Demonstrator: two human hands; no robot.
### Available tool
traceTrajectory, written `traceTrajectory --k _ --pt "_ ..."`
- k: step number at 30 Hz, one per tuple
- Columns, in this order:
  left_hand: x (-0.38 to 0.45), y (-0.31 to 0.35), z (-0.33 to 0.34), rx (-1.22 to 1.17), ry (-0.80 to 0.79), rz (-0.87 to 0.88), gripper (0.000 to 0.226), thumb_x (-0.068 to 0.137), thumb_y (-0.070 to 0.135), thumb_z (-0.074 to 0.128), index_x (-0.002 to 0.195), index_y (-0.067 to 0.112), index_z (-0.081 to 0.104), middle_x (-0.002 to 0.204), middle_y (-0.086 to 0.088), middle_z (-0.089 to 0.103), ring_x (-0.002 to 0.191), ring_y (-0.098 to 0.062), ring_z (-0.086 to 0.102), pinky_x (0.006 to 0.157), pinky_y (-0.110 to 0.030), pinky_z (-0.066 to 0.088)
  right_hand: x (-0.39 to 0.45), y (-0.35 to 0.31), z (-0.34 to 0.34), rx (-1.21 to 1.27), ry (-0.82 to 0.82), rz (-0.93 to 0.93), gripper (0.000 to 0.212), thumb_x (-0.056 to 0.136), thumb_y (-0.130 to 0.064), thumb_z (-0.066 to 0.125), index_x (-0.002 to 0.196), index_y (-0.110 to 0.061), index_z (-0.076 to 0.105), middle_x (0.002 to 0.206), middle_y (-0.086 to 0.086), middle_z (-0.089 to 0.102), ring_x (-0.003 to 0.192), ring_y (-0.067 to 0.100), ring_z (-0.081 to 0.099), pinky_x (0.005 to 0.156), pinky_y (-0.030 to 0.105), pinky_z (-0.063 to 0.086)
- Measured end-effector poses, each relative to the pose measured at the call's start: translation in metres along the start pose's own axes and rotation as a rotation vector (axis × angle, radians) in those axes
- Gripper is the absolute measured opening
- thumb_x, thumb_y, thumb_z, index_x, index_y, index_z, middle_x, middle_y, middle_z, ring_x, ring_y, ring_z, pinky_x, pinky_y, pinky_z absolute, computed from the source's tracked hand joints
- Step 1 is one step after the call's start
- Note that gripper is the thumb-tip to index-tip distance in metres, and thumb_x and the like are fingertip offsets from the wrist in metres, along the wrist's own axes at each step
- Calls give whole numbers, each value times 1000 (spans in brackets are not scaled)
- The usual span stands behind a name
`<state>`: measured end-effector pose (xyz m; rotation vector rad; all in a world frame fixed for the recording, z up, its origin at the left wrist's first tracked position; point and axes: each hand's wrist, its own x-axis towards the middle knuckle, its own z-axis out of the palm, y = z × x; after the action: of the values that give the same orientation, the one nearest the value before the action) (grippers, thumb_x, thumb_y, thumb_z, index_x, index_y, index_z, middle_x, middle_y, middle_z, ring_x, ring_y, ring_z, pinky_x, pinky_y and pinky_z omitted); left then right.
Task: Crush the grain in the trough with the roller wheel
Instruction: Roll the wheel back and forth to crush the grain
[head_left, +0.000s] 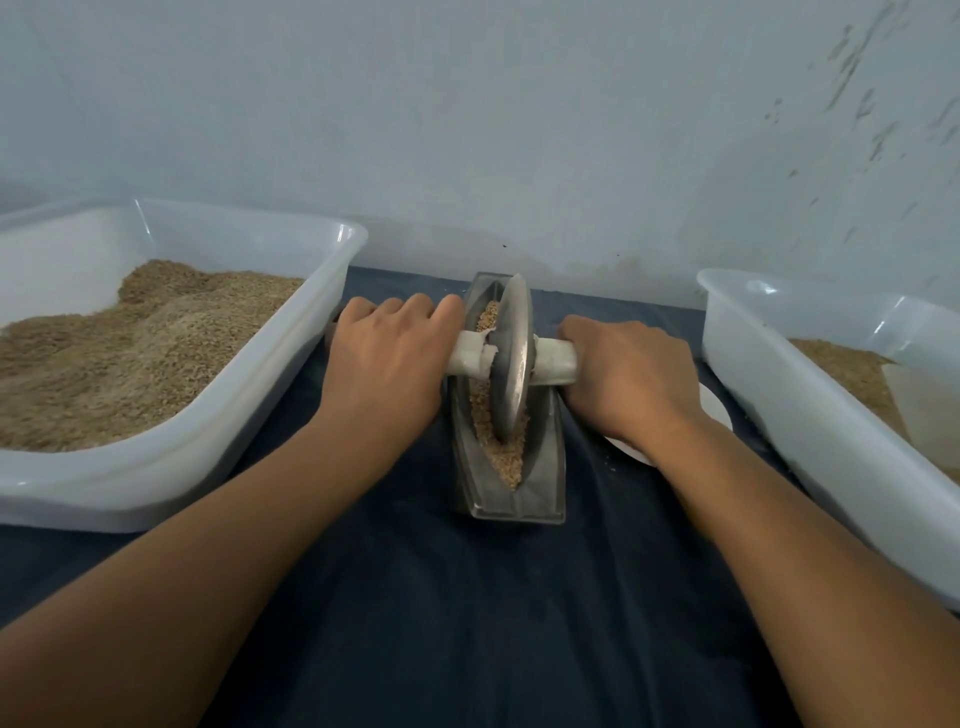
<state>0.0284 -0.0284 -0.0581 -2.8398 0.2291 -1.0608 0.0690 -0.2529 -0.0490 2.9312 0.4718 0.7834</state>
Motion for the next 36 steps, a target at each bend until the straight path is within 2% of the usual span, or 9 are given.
traceTrajectory --k 9,13,16,22,26,32,36 --pt "22 -2 18 59 0 -20 24 84 18 64 88 23 41 72 5 49 61 -18 44 67 -36 32 34 7 3 46 -218 -17 15 75 -36 61 74 -37 46 71 -12 54 61 9 47 50 26 26" --pt "36 -3 25 109 5 -8 29 84 18 65 87 24 37 70 6 45 59 -18 41 67 -35 31 51 12 3 120 -366 -25 11 72 -36 62 80 -35 54 77 -11 60 68 13 57 53 27 37" --pt "46 -6 32 104 -5 9 20 87 18 63 90 23 44 72 4 51 57 -19 41 67 -34 30 64 14 3 188 -462 -29 10 73 -32 66 79 -32 59 76 -7 64 71 16 62 58 31 46" --pt "51 -7 37 88 26 18 13 89 15 58 90 21 46 72 2 55 56 -20 42 67 -34 32 80 17 1 304 -615 -18 19 73 -28 81 84 -25 66 78 0 70 73 19 67 63 33 50" --pt "47 -8 36 46 45 22 12 91 17 56 91 20 45 75 2 55 60 -20 42 69 -34 31 76 16 2 288 -563 -16 15 74 -28 78 76 -29 63 73 -4 67 70 16 64 56 30 43" --pt "32 -3 26 57 73 28 20 88 14 58 91 22 40 75 4 42 63 -19 39 70 -34 31 53 14 3 183 -394 -28 8 70 -38 62 76 -36 58 74 -11 63 69 11 59 55 28 42" --pt "19 0 16 60 71 26 22 85 11 60 94 20 42 79 1 48 67 -22 48 72 -37 36 38 10 -1 118 -278 -45 9 68 -40 54 76 -35 52 73 -13 58 66 12 55 52 26 34"
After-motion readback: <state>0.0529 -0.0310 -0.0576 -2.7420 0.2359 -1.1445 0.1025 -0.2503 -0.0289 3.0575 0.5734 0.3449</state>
